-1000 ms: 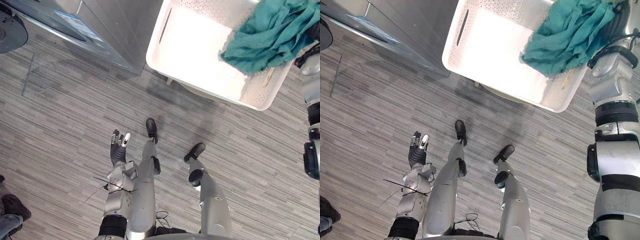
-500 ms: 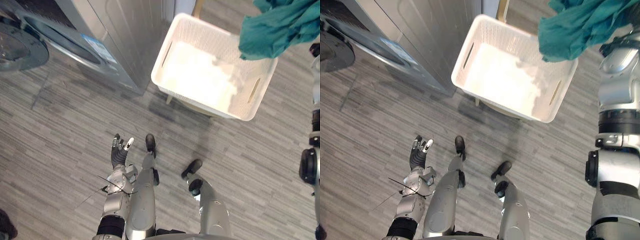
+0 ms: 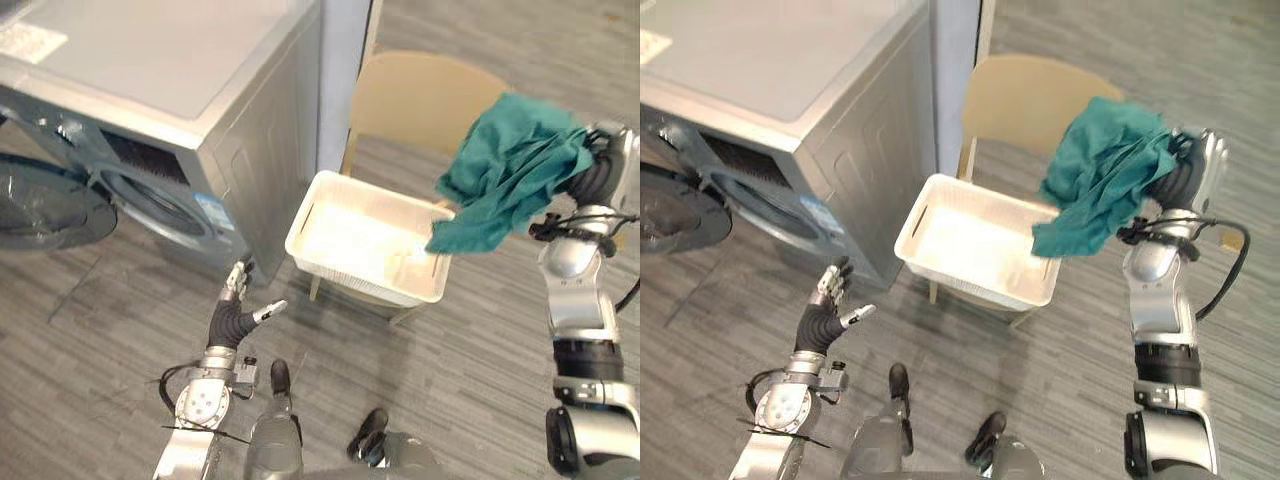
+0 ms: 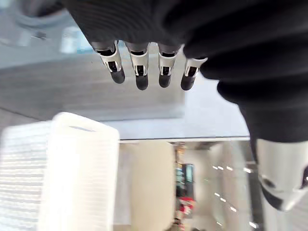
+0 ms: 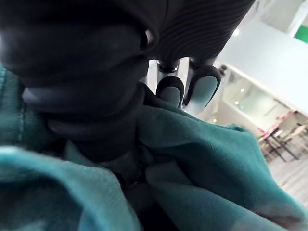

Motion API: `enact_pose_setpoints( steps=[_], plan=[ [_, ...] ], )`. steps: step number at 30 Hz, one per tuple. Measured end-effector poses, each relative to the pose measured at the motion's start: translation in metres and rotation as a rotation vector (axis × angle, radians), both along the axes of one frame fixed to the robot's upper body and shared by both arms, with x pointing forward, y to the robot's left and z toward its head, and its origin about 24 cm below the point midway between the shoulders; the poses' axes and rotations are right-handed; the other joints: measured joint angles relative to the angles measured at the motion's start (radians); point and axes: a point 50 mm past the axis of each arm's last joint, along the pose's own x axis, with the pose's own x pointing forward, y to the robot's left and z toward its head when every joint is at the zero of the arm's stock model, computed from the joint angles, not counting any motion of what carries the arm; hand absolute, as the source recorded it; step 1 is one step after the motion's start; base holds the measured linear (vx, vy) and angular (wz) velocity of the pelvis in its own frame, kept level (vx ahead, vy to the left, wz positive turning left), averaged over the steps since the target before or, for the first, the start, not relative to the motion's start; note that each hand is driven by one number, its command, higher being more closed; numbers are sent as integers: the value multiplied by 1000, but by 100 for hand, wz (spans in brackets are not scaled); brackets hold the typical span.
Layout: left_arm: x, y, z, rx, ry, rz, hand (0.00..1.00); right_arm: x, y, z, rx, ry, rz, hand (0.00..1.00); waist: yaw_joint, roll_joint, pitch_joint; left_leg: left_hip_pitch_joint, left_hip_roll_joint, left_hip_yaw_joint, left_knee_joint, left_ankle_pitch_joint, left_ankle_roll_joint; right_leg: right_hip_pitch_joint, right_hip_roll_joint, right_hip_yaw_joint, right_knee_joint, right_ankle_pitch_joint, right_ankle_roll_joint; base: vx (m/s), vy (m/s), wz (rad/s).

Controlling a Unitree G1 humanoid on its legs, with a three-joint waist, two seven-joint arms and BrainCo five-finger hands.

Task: Pick up the laundry basket with both hands and put the clothes into the washing machine.

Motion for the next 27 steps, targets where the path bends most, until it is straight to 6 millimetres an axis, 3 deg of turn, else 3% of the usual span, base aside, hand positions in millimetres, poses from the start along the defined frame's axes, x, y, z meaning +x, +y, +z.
enact_pose_setpoints(
  steps=[3, 6, 11, 15, 22, 27],
  plan=[
    [3, -17, 23, -1, -118, -82, 0, -5, 13, 2, -8, 2, 109, 100, -29, 2, -47, 63, 0, 23, -28, -3, -3, 55, 18, 19, -48, 17, 4, 110, -2, -21],
    [17, -40, 32, 69, -174, -168, 0, -11, 24, 5, 6, -18, 213, 100, -52, -3, -67, 107, -2, 38, -37, -5, -5, 93, 22, 37, -71, 24, 9, 77, 16, -15],
    [49, -73, 27, 191, -148, -295, 0, -9, 48, 6, 43, 1, 385, 100, -83, 1, -86, 126, 2, 70, -38, -5, -5, 94, 34, 80, -99, 53, 5, 1, 30, -25],
    [62, -80, 20, 235, -96, -334, 0, -4, 64, 9, 67, 17, 497, 100, -102, 4, -87, 120, 8, 115, -43, -5, -6, 63, 43, 130, -123, 88, -2, -50, 37, -38],
    [97, -109, 44, 332, -155, -444, 0, 0, 88, 40, 100, -88, 673, 100, -150, 37, -76, 47, -1, 107, -40, 7, 6, 0, 42, 135, -152, 135, -8, -45, 30, -3],
    [108, -124, 64, 370, -224, -466, 0, 1, 100, 62, 71, -149, 743, 100, -155, 59, -58, -9, -10, 97, -39, 19, 20, -50, 34, 129, -151, 152, -8, 8, 12, 3]
  ],
)
